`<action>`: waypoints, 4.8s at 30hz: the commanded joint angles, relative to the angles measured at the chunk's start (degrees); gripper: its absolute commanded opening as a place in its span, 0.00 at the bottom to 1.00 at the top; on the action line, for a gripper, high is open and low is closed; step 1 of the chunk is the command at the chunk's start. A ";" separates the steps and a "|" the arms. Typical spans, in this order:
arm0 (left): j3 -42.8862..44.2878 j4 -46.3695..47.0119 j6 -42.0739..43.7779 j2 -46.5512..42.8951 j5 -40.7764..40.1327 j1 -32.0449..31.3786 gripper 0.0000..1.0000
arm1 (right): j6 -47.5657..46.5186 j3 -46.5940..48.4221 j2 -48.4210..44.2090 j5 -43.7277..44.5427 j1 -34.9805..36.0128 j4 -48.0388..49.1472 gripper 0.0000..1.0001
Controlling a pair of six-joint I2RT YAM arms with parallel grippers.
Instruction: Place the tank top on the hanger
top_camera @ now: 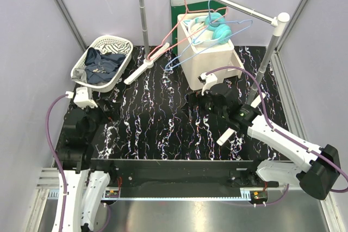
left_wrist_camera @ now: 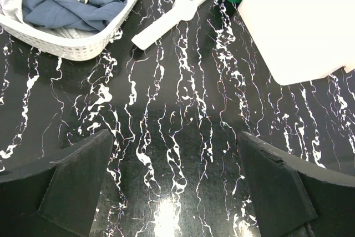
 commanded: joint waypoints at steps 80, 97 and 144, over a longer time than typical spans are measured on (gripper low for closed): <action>60.39 9.06 4.56 66.87 -20.16 4.75 0.00 | 2.88 -6.21 -6.61 1.66 0.27 5.27 1.00; 66.91 11.00 13.53 45.52 -19.46 -9.31 0.00 | 3.58 -5.33 -3.27 1.66 0.27 5.54 1.00; -16.24 18.21 -22.33 17.90 -37.49 -47.04 0.99 | 13.60 -8.06 19.40 -11.78 0.36 26.69 1.00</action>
